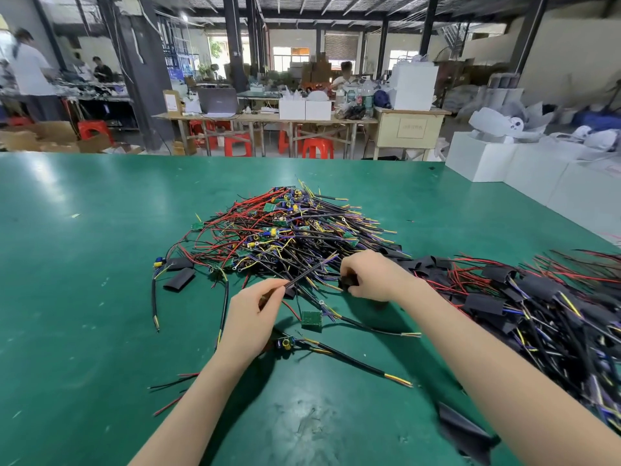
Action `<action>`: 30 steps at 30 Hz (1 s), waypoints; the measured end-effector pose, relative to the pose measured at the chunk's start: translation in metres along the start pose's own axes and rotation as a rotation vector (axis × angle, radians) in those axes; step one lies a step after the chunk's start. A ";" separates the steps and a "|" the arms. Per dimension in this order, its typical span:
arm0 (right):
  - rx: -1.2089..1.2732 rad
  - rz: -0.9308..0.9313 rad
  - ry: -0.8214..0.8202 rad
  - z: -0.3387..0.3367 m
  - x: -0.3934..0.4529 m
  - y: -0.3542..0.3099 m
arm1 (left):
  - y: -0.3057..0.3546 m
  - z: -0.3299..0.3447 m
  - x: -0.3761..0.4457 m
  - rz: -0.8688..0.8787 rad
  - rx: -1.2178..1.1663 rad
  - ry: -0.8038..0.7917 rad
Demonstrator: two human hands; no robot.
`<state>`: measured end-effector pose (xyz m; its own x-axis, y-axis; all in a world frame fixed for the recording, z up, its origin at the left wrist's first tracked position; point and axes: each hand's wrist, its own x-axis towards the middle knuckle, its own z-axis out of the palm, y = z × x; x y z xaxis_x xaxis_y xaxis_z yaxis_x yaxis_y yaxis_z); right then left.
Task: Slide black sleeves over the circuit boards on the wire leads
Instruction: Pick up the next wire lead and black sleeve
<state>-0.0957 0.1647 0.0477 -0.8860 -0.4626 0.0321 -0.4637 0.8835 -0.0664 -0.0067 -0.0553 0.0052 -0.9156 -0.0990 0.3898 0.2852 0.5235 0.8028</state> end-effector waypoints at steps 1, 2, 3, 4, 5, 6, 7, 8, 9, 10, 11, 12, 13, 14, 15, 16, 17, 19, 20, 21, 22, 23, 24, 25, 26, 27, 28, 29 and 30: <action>0.016 0.004 0.040 0.002 -0.003 0.002 | 0.000 -0.001 0.000 0.000 -0.007 0.003; 0.038 0.006 0.093 0.004 -0.006 0.004 | 0.000 -0.001 -0.001 0.000 -0.015 0.007; 0.063 0.004 0.153 0.005 -0.010 0.006 | 0.001 -0.002 0.000 -0.002 -0.020 0.014; 0.092 -0.003 0.214 0.007 -0.015 0.009 | 0.001 -0.002 0.000 -0.008 -0.020 0.022; 0.126 -0.011 0.271 0.008 -0.020 0.012 | 0.001 -0.002 0.000 -0.015 -0.016 0.027; 0.163 -0.019 0.323 0.009 -0.025 0.014 | 0.001 -0.002 0.001 -0.019 -0.015 0.027; 0.192 -0.024 0.365 0.010 -0.029 0.016 | 0.002 -0.002 0.000 -0.018 -0.018 0.022; 0.210 -0.029 0.403 0.009 -0.032 0.017 | 0.002 -0.002 0.000 -0.013 -0.024 0.011; 0.220 -0.031 0.438 0.009 -0.036 0.018 | 0.003 -0.001 0.000 -0.006 -0.030 -0.002; 0.231 -0.030 0.469 0.008 -0.038 0.018 | 0.004 -0.001 -0.001 0.003 -0.034 -0.016; 0.245 -0.028 0.495 0.006 -0.040 0.018 | 0.005 0.000 -0.002 0.013 -0.035 -0.030; 0.263 -0.031 0.515 0.005 -0.042 0.018 | 0.007 0.000 -0.002 0.021 -0.032 -0.045; 0.278 -0.041 0.529 0.003 -0.044 0.017 | 0.008 0.001 -0.003 0.028 -0.026 -0.056; 0.289 -0.057 0.540 0.002 -0.046 0.016 | 0.009 0.001 -0.003 0.035 -0.019 -0.064; 0.294 -0.071 0.548 0.001 -0.048 0.015 | 0.009 0.001 -0.004 0.045 -0.011 -0.070; 0.295 -0.084 0.554 0.000 -0.050 0.013 | 0.010 0.002 -0.004 0.054 -0.006 -0.077; 0.289 -0.095 0.558 -0.001 -0.051 0.012 | 0.009 0.003 -0.005 0.060 -0.002 -0.085; 0.264 -0.108 0.546 -0.003 -0.052 0.010 | 0.010 0.003 -0.005 0.065 0.004 -0.096; 0.251 -0.118 0.532 -0.004 -0.053 0.009 | 0.010 0.003 -0.005 0.066 0.006 -0.100; 0.236 -0.134 0.517 -0.005 -0.054 0.008 | 0.010 0.003 -0.005 0.067 0.009 -0.104; 0.216 -0.155 0.500 -0.006 -0.055 0.006 | 0.010 0.003 -0.005 0.069 0.012 -0.108; 0.185 -0.174 0.483 -0.007 -0.056 0.004 | 0.010 0.002 -0.006 0.073 0.018 -0.116; 0.141 -0.191 0.470 -0.009 -0.056 0.002 | 0.011 0.002 -0.006 0.078 0.026 -0.128; 0.078 -0.210 0.463 -0.010 -0.057 -0.001 | 0.011 0.001 -0.006 0.085 0.034 -0.143; 0.003 -0.242 0.464 -0.013 -0.057 -0.003 | 0.012 0.002 -0.007 0.090 0.038 -0.159; -0.072 -0.282 0.462 -0.015 -0.058 -0.006 | 0.012 0.002 -0.007 0.092 0.039 -0.176; -0.137 -0.323 0.447 -0.017 -0.058 -0.009 | 0.012 0.003 -0.007 0.089 0.035 -0.189; -0.190 -0.359 0.421 -0.019 -0.058 -0.012 | 0.013 0.004 -0.006 0.083 0.029 -0.199; -0.228 -0.391 0.396 -0.021 -0.058 -0.015 | 0.014 0.005 -0.006 0.075 0.021 -0.208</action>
<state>-0.0377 0.1799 0.0682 -0.5632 -0.7322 0.3830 -0.7052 0.6675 0.2390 0.0014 -0.0433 0.0118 -0.9315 0.1159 0.3449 0.3504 0.5409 0.7646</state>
